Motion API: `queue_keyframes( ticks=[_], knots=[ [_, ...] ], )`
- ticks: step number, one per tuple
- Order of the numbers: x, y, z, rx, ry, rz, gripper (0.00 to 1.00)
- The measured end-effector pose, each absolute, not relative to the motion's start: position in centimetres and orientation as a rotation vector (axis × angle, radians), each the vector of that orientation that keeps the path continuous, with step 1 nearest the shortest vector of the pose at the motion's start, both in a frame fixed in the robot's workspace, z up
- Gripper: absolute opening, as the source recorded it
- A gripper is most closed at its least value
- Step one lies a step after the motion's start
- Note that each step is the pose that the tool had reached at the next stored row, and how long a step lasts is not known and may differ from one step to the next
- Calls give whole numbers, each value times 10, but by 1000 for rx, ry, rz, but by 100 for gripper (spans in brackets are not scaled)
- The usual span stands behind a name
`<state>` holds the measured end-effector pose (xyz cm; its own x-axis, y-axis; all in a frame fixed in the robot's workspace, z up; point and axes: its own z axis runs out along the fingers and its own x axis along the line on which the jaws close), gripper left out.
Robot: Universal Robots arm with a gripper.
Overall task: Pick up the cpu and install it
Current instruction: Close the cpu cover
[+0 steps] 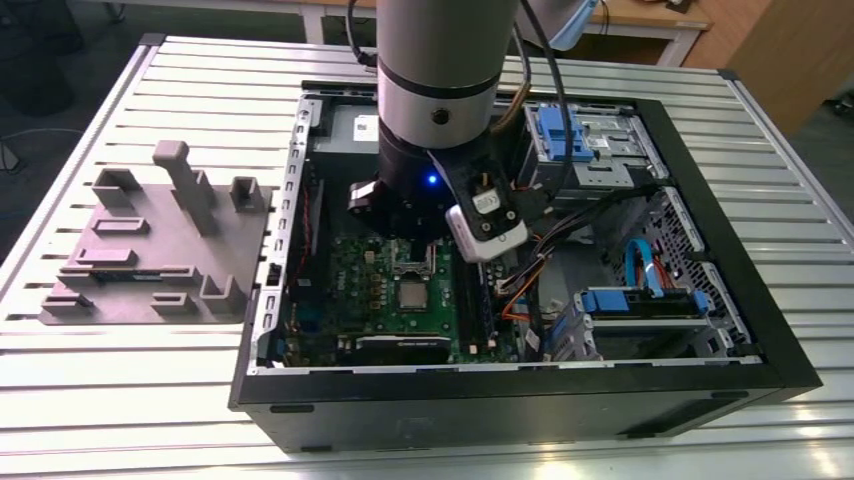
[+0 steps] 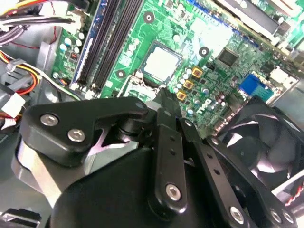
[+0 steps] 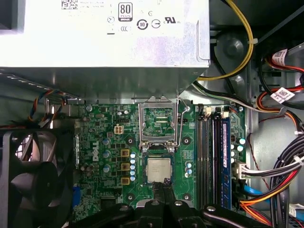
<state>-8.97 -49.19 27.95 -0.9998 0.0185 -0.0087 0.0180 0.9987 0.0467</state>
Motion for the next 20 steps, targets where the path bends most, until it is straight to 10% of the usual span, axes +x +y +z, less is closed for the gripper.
queue_keyframes(
  ticks=[20],
  knots=[
    [-90, -492, 279, -429, 3109, 74, 10]
  ],
)
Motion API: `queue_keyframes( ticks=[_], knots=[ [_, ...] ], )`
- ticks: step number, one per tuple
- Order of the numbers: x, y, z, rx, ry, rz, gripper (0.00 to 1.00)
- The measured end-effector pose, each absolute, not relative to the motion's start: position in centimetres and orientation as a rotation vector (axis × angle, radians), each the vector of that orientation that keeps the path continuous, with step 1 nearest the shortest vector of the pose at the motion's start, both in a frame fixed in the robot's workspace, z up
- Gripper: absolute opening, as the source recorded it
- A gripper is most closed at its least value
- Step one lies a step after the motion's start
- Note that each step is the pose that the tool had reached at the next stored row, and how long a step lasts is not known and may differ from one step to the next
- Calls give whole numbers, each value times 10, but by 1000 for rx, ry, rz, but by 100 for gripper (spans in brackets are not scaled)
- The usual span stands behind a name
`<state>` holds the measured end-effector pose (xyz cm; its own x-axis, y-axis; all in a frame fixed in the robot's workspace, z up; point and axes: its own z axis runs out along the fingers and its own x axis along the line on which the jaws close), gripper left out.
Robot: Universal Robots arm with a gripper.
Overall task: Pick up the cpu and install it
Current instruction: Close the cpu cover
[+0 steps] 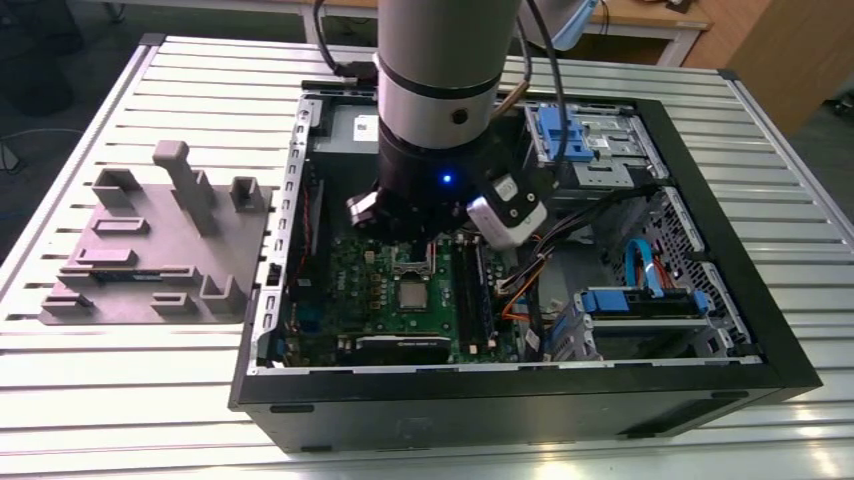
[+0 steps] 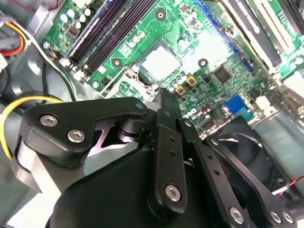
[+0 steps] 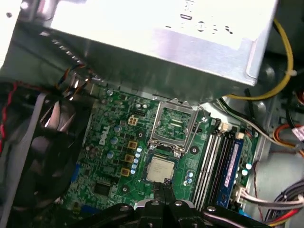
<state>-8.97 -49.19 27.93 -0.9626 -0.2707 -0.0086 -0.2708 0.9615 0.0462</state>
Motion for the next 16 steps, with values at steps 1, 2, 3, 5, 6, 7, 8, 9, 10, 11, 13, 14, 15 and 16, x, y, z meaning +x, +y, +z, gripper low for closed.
queue_keyframes(
  ticks=[1, 2, 3, 5, 6, 7, 8, 9, 10, 11, 13, 14, 15, 16],
  knots=[
    [-90, -492, 279, -456, 3106, 74, 10],
    [-90, -492, 279, -478, 3103, 74, 10],
    [-90, -492, 279, -488, 3101, 74, 10],
    [-90, -492, 279, -489, 3101, 74, 10],
    [-90, -492, 279, -489, 3101, 74, 10],
    [-90, -492, 279, -489, 3101, 74, 10],
    [-90, -492, 279, -489, 3101, 74, 10],
    [-90, -492, 279, -490, 3101, 74, 10],
    [-89, -492, 279, -502, 3099, 74, 10],
    [-89, -492, 279, -522, 3096, 74, 10],
    [-89, -492, 279, -566, 3089, 74, 10],
    [-88, -492, 279, -584, 3086, 74, 10],
    [-87, -492, 278, -593, 3084, 74, 10],
    [-85, -492, 278, -595, 3084, 74, 10]
  ],
)
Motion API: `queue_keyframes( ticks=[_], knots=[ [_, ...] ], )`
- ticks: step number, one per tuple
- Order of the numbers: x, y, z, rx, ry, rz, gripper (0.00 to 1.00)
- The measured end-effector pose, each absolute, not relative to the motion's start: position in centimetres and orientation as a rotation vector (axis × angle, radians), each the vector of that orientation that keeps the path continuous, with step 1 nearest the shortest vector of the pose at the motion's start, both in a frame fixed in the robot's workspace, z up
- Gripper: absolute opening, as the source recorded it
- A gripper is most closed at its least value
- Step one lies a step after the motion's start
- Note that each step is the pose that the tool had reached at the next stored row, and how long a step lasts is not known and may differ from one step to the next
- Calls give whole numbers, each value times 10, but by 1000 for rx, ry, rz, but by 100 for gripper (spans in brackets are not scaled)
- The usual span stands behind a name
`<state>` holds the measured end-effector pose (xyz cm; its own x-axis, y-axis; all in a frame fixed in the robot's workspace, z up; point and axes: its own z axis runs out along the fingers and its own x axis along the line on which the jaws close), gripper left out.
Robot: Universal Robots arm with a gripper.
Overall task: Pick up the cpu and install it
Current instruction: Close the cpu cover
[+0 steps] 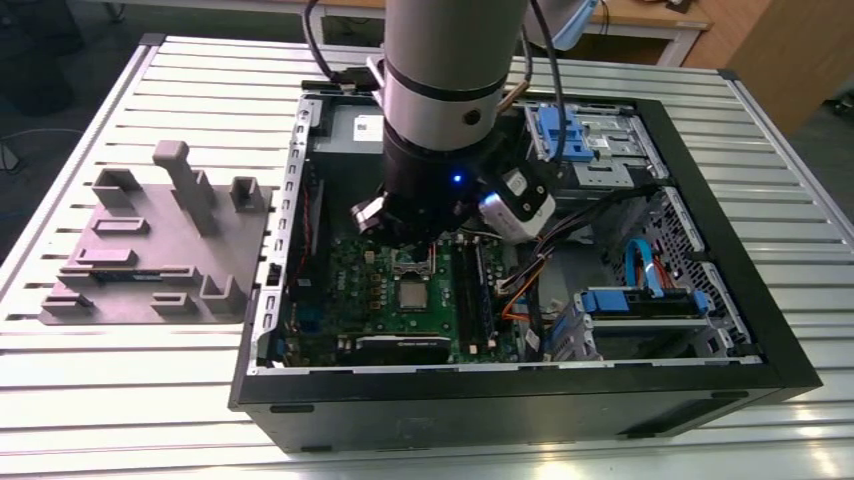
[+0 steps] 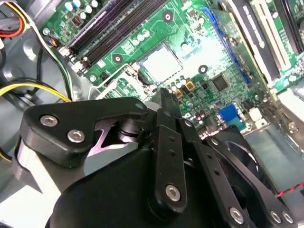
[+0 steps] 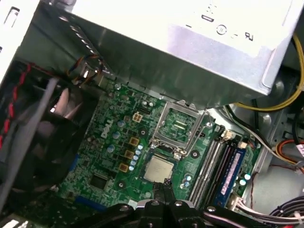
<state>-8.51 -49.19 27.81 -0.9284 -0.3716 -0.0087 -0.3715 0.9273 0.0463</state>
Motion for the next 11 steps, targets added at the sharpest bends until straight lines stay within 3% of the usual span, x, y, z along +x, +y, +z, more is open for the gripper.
queue_keyframes(
  ticks=[11],
  knots=[
    [-66, -477, 274, 594, -3083, -74, 10]
  ],
)
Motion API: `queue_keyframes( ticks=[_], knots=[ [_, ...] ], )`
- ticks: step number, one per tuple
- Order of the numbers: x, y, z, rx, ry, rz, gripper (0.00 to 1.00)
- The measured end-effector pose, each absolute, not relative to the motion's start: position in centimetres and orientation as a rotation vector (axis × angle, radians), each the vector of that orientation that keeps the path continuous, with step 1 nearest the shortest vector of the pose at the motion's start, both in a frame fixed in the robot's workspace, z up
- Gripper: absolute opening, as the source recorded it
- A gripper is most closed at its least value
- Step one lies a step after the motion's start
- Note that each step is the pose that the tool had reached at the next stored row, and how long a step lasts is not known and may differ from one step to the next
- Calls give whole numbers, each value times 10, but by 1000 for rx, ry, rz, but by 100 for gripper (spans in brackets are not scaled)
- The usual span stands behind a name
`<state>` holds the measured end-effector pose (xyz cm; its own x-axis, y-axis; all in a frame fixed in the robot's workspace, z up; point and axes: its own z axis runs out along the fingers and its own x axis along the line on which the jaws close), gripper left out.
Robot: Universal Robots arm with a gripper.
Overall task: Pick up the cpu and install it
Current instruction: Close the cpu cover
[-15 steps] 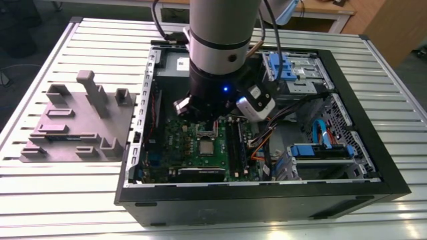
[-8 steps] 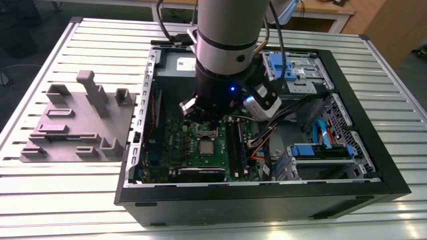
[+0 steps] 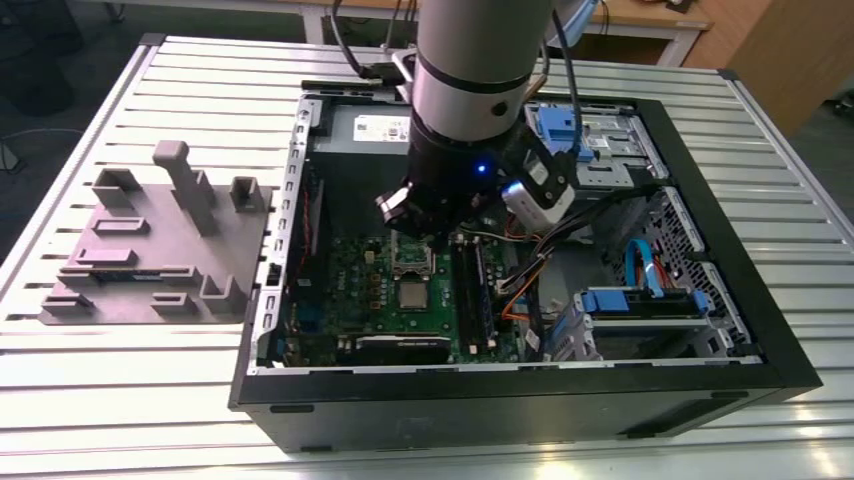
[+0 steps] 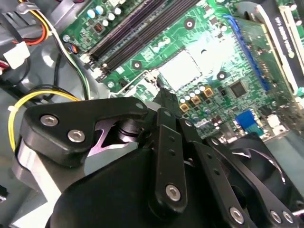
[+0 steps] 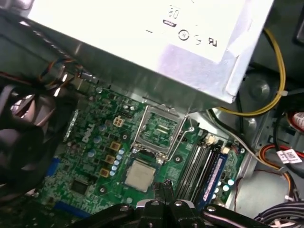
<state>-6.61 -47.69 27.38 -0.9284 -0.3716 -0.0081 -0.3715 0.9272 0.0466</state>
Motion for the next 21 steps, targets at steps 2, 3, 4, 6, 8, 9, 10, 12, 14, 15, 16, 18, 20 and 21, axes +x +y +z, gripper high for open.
queue_keyframes(
  ticks=[2, 3, 4, 6, 8, 9, 10, 12, 14, 15, 16, 18, 20, 21],
  knots=[
    [-65, -476, 273, 595, -3083, -74, 10],
    [-65, -476, 273, 598, -3082, -75, 10],
    [-65, -476, 273, 611, -3080, -77, 10],
    [-65, -476, 272, 662, -3068, -77, 10],
    [-65, -476, 272, 720, -3054, -77, 10],
    [-65, -476, 272, 747, -3047, -77, 10],
    [-65, -476, 271, 774, -3040, -77, 10],
    [-65, -476, 271, 829, -3025, -77, 10],
    [-65, -476, 270, 883, -3009, -77, 10],
    [-65, -476, 270, 911, -3000, -77, 10],
    [-65, -476, 269, 939, -2991, -77, 10],
    [-65, -476, 269, 992, -2973, -76, 10],
    [-65, -476, 268, 1039, -2956, -79, 10],
    [-65, -476, 268, 1051, -2955, -96, 10]
  ],
)
